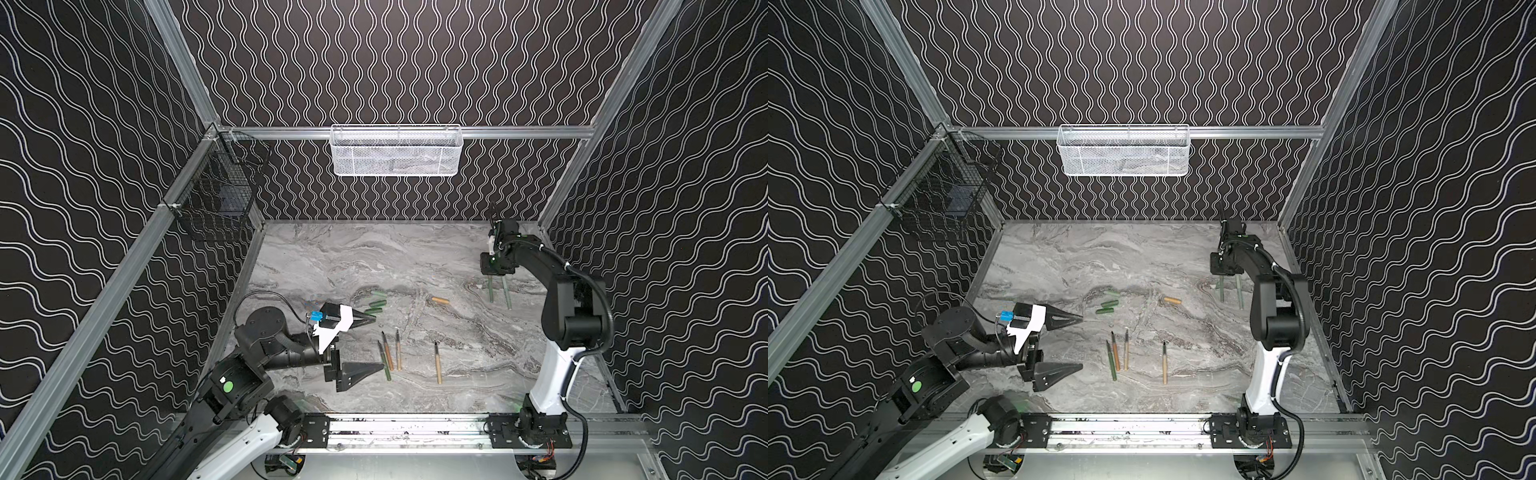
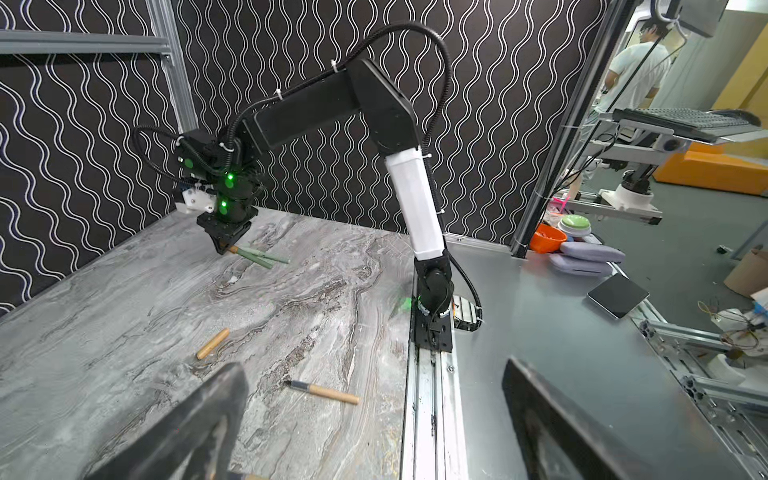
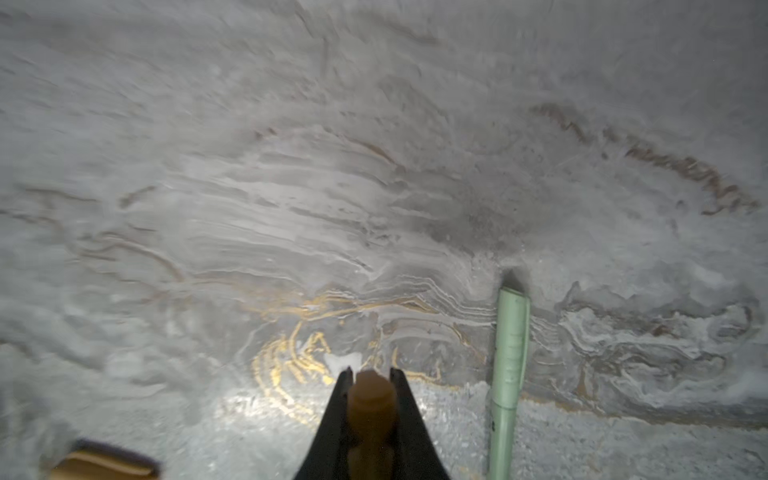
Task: Insert the pens into the pen caps
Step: 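Carry the capped green pen farther from the robot, lay it down, open right gripper, then move the right gripper back over the tan-bodied pens near the table center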
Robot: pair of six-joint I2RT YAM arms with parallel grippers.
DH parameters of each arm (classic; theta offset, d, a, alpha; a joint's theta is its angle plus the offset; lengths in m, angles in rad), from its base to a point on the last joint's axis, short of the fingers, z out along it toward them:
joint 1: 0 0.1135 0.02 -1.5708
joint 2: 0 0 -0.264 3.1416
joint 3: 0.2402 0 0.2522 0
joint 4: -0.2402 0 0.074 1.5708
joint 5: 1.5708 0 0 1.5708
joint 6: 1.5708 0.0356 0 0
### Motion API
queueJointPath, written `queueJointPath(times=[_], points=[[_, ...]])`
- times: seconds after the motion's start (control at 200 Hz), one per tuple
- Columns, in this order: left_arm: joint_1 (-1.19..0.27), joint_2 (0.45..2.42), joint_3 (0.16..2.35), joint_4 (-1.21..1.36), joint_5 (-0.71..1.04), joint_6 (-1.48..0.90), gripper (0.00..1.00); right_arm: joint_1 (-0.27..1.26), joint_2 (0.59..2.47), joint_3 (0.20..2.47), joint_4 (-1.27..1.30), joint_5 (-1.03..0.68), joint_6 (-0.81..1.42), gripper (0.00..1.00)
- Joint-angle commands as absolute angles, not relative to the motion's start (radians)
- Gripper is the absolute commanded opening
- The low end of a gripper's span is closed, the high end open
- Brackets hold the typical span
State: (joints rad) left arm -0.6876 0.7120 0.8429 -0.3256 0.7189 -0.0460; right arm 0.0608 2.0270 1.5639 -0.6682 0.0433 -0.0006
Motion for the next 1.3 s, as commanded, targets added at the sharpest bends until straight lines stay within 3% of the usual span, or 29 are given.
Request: queueJointPath(times=[0.0,0.37,0.731,0.871,1.061,1.296], points=[[-0.688,0.724,0.839,-0.330,0.718,-0.019,0.99,0.053,2.069,1.597,-0.742,0.097,-0.040,0.05],[-0.687,0.754,0.851,-0.390,0.418,0.011,0.99,0.048,2.162,1.624,-0.781,0.193,-0.066,0.21],[-0.688,0.762,0.851,-0.402,0.398,0.017,0.99,0.048,2.138,1.615,-0.799,0.239,-0.055,0.31],[-0.687,0.774,0.854,-0.414,0.375,0.016,0.99,0.053,2.089,1.623,-0.807,0.236,-0.042,0.43],[-0.687,0.795,0.864,-0.431,0.300,0.017,0.99,0.101,1.976,1.599,-0.778,0.182,-0.017,0.67],[-0.687,0.809,0.876,-0.459,0.162,0.009,0.99,0.227,1.784,1.422,-0.669,0.017,0.054,0.74]])
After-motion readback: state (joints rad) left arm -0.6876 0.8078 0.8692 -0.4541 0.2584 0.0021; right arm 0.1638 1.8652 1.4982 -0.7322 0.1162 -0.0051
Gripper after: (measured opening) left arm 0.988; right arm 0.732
